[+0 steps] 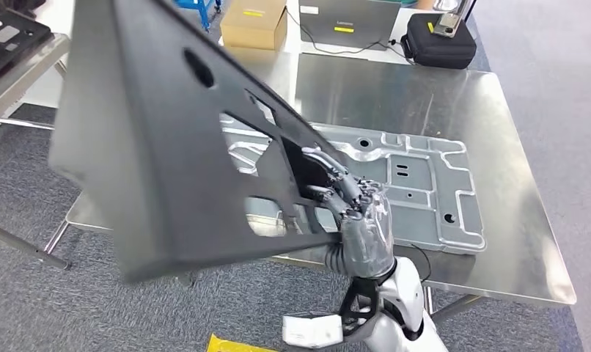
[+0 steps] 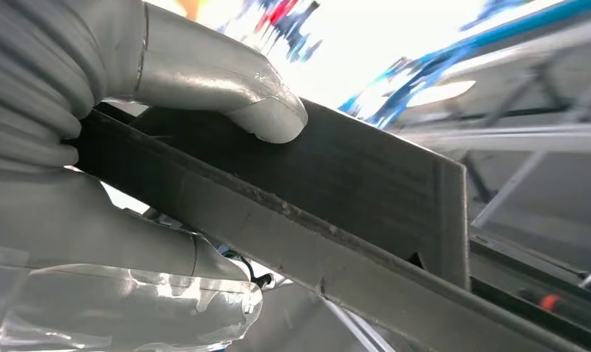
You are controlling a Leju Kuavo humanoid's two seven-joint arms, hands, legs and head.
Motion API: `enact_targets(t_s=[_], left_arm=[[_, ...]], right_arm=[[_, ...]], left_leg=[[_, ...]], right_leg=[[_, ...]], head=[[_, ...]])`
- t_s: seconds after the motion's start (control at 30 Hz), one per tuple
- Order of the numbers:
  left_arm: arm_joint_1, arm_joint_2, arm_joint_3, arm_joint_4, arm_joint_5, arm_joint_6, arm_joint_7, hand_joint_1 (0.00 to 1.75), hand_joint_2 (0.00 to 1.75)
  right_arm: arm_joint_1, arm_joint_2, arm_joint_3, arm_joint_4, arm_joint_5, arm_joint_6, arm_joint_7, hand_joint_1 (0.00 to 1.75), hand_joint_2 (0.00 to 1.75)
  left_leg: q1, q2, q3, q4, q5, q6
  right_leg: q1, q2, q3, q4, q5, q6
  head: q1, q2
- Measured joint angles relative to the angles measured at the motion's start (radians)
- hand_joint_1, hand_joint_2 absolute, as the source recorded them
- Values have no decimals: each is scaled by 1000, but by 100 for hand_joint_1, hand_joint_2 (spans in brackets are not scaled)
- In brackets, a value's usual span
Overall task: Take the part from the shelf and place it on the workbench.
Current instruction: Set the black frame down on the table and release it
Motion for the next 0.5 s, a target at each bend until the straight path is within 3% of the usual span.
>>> enact_targets(t_s=[0.07, 0.13, 0.17, 0.2, 0.27, 0.3, 0.43, 0.5], left_arm=[[-1, -7, 6, 0, -5, -4, 2, 0, 175], [-1, -14, 14, 0, -8, -8, 3, 0, 175], [0, -17, 17, 0, -10, -10, 3, 0, 175], [0, -21, 20, 0, -12, -11, 3, 0, 175], [1, -28, 23, 0, -16, -14, 2, 0, 175], [1, -31, 25, 0, -18, -15, 1, 0, 175], [1, -37, 30, 0, -27, -25, -7, 0, 175], [0, -38, 33, 0, -33, -32, -10, 0, 175]], right_arm=[[-19, -15, -5, 33, 165, -36, 73, 175, 175], [-27, -31, -9, 67, 294, -57, 134, 175, 175], [-31, -39, -10, 85, 343, -63, 158, 175, 175], [-37, -47, -10, 102, 379, -65, 176, 175, 175], [-58, -63, -10, 134, 417, -62, 197, 175, 175], [-71, -71, -9, 151, 423, -56, 202, 175, 175], [-122, -106, -6, 225, 405, 0, 206, 175, 175], [-156, -125, -2, 274, 374, 34, 198, 175, 175]], left_leg=[[1, 1, 2, -3, 1, 4], [0, 0, 3, -3, -1, 5], [1, -1, 5, -2, -3, 5], [1, -3, 8, -1, -5, 3], [-1, -4, 12, 2, -12, -3], [-3, -4, 12, 3, -15, -7], [-5, -4, 11, 7, -24, -28], [-3, -3, -10, 54, -55, -37]], right_leg=[[-6, -1, -60, 120, -60, 10], [-11, -1, -111, 212, -82, 16], [-14, -2, -113, 208, -65, 17], [-16, -2, -94, 163, -30, 18], [-16, -3, -33, 27, 40, 13], [-14, -3, -10, -23, 57, 10], [-11, 0, 3, -61, 57, -9], [-15, -1, 7, -67, 59, -21]], head=[[1, 0], [1, 0], [1, 0], [1, 0], [1, 0], [1, 0], [0, 0], [-1, 0]])
